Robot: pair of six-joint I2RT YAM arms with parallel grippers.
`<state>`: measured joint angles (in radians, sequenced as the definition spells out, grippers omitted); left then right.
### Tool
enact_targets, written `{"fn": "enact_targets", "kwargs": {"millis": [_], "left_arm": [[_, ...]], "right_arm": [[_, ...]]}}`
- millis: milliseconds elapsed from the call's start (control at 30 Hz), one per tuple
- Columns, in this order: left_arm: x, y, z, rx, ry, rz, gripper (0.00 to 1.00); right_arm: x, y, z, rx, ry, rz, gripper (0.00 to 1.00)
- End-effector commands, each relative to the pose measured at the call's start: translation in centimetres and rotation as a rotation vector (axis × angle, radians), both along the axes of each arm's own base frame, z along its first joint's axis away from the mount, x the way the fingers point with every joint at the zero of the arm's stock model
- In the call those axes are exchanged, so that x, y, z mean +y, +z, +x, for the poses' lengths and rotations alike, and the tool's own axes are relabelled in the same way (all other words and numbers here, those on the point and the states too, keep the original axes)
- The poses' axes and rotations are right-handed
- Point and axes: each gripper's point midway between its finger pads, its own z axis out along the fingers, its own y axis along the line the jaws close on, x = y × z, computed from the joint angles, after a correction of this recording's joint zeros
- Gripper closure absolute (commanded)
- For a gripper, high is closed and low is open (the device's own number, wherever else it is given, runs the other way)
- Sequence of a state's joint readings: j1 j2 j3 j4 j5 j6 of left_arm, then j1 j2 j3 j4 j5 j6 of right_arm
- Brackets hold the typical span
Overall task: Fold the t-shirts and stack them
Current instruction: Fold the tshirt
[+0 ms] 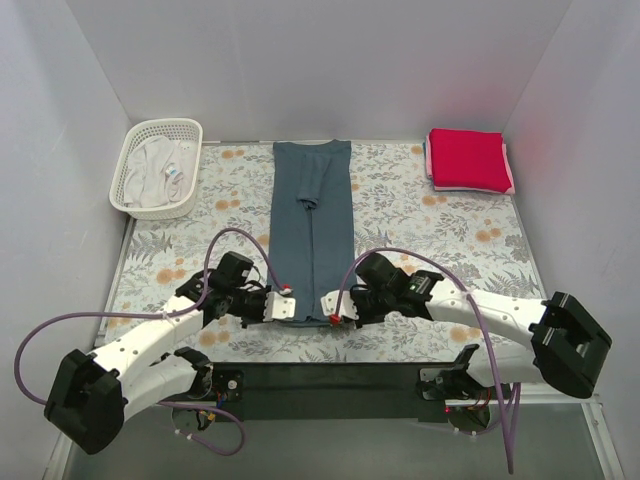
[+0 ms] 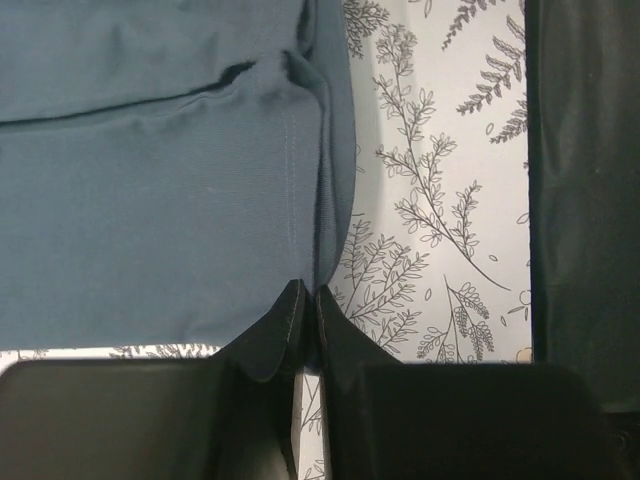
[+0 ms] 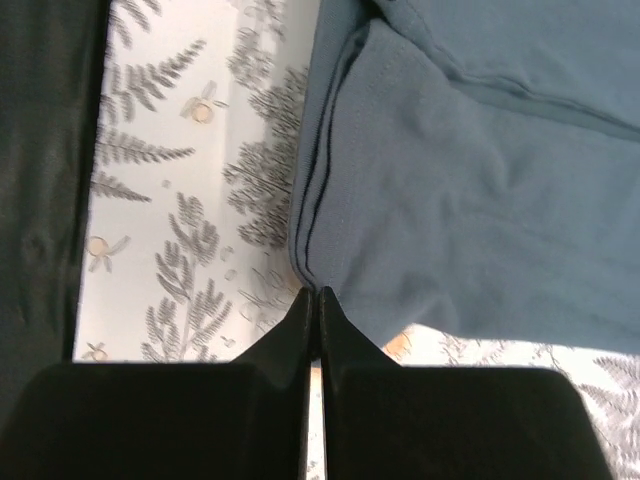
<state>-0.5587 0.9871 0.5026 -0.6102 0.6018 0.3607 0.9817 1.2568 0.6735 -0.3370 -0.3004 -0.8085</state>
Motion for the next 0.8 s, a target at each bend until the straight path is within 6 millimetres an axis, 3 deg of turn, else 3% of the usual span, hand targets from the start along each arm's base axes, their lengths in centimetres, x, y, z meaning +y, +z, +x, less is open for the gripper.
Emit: {"fn": "enact_targets", "kwargs": {"millis": [0,33,133,167,333,367,433,467,533,567,600,667,733,767], "left_arm": [[-0.2,1.2,1.4,-0.019,0.041,-0.006,1.00],[-0.4,2.0,2.3,-0.035,0.049,-0.022,1.00],[-0.6,2.9,4.5,-0.033,0.079,-0.044,1.00],[-0.8,4.1,5.9,-0.059,0.089,-0.064,1.00],[0.0,5.4,12.1,-0.114,0.164,-0.094,1.00],[-0.1,6.4,13.6,-0.138,0.176,-0.107,1.00],[0.2,6.2,16.0,-0.147,0.203,-0.114,1.00],[0.2,6.2,17.8,-0.161,0.214,-0.117,1.00],[0.3,6.3,19.7,-0.169,0.232,-0.129,1.00],[0.4,5.4,20.7,-0.150,0.243,-0.124,1.00],[0.4,6.1,22.1,-0.171,0.251,-0.135,1.00],[0.6,5.4,23.8,-0.164,0.268,-0.137,1.00],[0.7,5.7,25.4,-0.187,0.272,-0.141,1.00],[0.9,5.0,26.1,-0.183,0.276,-0.135,1.00]], "right_arm": [[-0.3,1.6,2.5,-0.036,-0.060,0.000,0.99],[0.3,2.7,3.5,-0.054,-0.060,0.028,0.99],[0.5,3.6,6.0,-0.089,-0.077,0.037,0.99],[0.7,4.3,7.5,-0.109,-0.084,0.047,0.99],[1.6,5.6,11.9,-0.162,-0.082,0.067,0.99],[1.7,5.9,13.5,-0.170,-0.100,0.068,0.99],[1.9,6.3,15.2,-0.190,-0.097,0.077,0.99],[1.7,5.6,16.3,-0.180,-0.108,0.062,0.99],[2.1,6.6,18.5,-0.217,-0.112,0.079,0.99],[1.8,5.8,19.6,-0.205,-0.127,0.068,0.99],[2.2,6.7,20.9,-0.234,-0.125,0.081,0.99],[2.0,6.1,22.6,-0.233,-0.134,0.076,0.99],[2.4,7.0,24.4,-0.260,-0.133,0.091,0.99],[2.2,6.2,25.1,-0.251,-0.136,0.080,0.99]]}}
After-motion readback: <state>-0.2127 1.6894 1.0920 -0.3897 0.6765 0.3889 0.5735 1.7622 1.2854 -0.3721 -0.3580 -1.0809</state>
